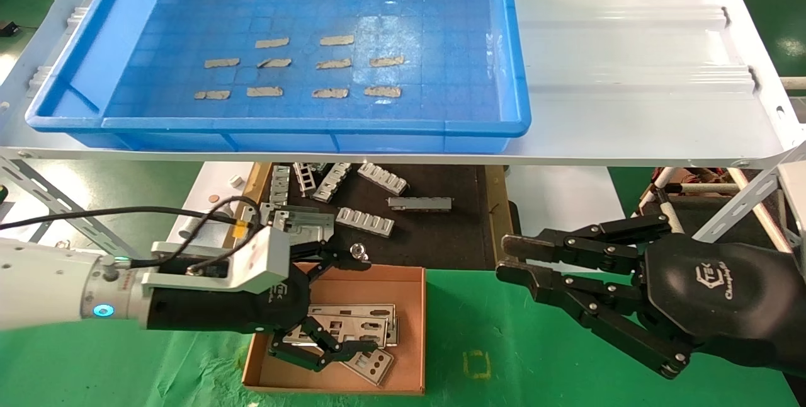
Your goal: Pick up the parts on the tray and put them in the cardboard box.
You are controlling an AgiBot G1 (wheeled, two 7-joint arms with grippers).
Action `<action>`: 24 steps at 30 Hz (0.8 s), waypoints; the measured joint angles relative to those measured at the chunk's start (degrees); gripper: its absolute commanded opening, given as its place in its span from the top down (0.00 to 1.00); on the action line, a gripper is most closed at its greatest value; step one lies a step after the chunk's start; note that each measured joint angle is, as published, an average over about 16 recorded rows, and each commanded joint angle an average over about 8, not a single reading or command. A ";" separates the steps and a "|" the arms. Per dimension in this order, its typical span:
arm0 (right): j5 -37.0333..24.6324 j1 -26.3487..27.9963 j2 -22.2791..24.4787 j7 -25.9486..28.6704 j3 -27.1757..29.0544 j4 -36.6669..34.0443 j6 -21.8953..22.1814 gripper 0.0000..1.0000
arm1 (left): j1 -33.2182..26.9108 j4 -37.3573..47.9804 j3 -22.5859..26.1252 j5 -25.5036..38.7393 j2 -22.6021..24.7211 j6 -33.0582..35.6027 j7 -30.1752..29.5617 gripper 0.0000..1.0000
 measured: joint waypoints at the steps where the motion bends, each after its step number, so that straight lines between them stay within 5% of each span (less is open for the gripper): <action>1: 0.00 0.00 0.00 0.00 0.00 0.00 0.00 0.00 | 0.44 -0.82 -0.70 -0.33 -0.38 0.08 -0.59 0.00; 24: 0.00 0.00 0.00 0.00 0.00 0.00 0.00 0.00 | 10.54 -19.95 -16.90 -7.89 -9.17 1.97 -14.30 0.00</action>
